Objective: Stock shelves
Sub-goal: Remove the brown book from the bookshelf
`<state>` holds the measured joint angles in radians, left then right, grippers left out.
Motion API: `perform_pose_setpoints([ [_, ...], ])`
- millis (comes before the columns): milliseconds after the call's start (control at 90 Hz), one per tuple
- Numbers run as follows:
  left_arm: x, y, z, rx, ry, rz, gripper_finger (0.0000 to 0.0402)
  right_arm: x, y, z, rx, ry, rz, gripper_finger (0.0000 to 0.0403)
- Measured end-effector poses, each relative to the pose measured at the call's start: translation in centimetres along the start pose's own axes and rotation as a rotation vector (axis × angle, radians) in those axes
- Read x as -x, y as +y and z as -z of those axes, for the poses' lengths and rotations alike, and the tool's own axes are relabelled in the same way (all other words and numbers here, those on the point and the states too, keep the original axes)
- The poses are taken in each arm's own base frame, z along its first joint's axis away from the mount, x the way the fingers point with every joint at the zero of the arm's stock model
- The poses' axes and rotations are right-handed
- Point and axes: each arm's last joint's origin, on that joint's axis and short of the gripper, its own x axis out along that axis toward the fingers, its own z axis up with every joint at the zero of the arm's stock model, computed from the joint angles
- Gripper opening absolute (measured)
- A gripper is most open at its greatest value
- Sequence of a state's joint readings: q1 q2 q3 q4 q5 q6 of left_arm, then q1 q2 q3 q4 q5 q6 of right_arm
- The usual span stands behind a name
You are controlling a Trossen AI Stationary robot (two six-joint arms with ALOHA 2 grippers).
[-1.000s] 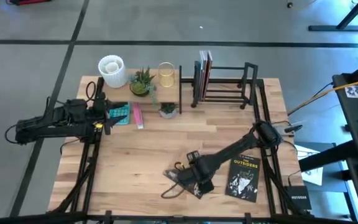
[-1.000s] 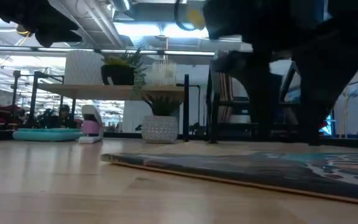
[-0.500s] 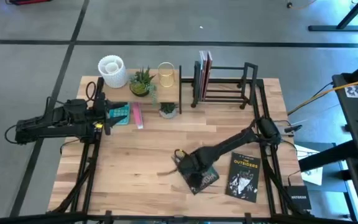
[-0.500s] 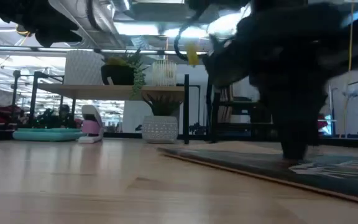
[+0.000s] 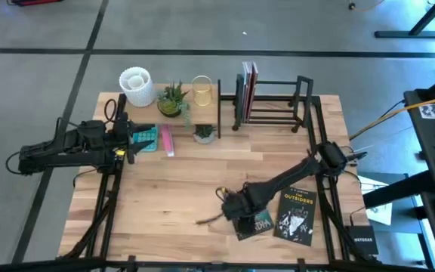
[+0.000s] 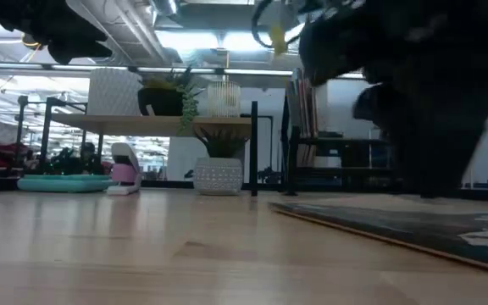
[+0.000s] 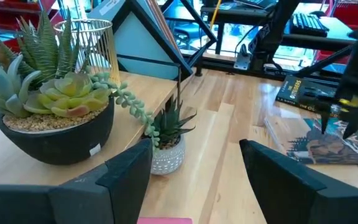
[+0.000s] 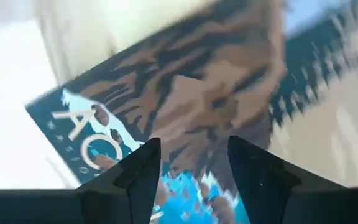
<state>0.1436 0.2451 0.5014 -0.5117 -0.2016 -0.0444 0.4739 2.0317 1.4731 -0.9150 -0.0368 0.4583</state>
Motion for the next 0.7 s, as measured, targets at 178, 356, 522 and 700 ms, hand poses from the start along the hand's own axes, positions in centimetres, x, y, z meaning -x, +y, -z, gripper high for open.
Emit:
perform_pose_setpoints([
  [178, 0.0, 0.0, 0.0, 0.0, 0.0, 0.0, 0.0237, -2.0, 0.9, 0.2, 0.179, -0.056, 0.075, 0.0172],
  [356, 0.0, 0.0, 0.0, 0.0, -0.001, 0.0, 0.0237, -3.0, -0.4, 0.9, -0.048, -0.03, 0.063, 0.0172],
  [522, 0.0, 0.0, 0.0, 0.0, 0.001, 0.0, 0.0237, -3.2, -0.8, 1.4, -0.192, 0.025, 0.041, 0.0172],
  [700, 0.0, 0.0, 0.0, 0.001, 0.0, 0.0, 0.0237, -3.1, -0.9, 2.7, -0.184, 0.127, 0.108, 0.0172],
])
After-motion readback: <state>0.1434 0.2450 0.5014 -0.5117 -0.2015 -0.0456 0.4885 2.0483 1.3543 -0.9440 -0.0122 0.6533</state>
